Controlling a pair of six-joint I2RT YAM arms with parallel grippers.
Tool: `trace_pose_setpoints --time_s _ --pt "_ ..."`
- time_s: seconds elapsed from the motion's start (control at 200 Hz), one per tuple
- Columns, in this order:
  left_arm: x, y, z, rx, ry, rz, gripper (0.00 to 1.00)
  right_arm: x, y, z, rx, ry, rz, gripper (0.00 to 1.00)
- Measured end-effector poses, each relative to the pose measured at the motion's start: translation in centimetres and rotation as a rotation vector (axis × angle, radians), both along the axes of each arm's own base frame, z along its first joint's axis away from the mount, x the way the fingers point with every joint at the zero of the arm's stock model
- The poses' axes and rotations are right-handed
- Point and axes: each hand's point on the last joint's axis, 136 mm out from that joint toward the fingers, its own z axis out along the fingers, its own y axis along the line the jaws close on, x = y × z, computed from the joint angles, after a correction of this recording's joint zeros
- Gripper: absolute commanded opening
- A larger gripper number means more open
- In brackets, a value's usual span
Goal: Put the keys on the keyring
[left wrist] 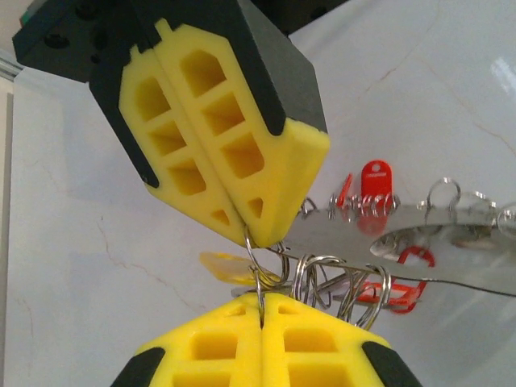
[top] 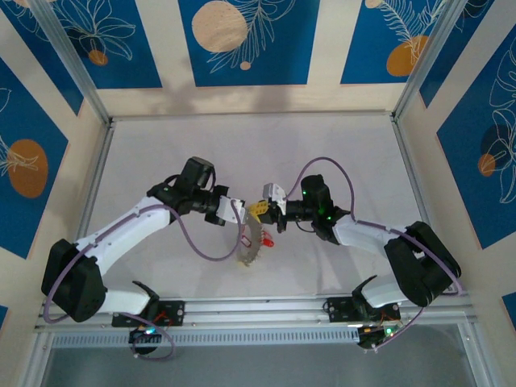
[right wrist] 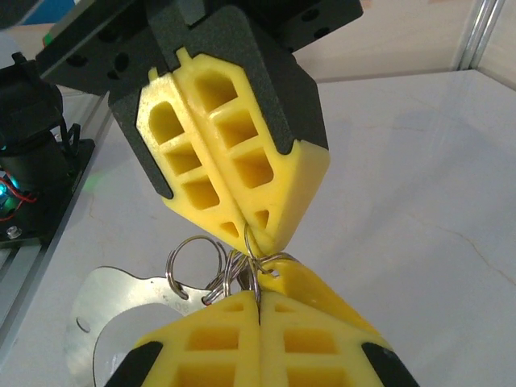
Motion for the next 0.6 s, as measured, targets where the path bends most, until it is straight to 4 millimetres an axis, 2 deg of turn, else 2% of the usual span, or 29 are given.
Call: trace_pose_setpoints --time_s 0.32,0.6 --pt "0.5 0.3 -0.2 0.011 -0.091 0.022 0.0 0.7 -0.2 0.5 0.031 0.039 -0.027 0.0" --pt "0.8 0.0 -0.3 -0.027 -0.096 0.053 0.0 0.9 -0.3 1.3 0.07 0.028 -0.039 0.0"
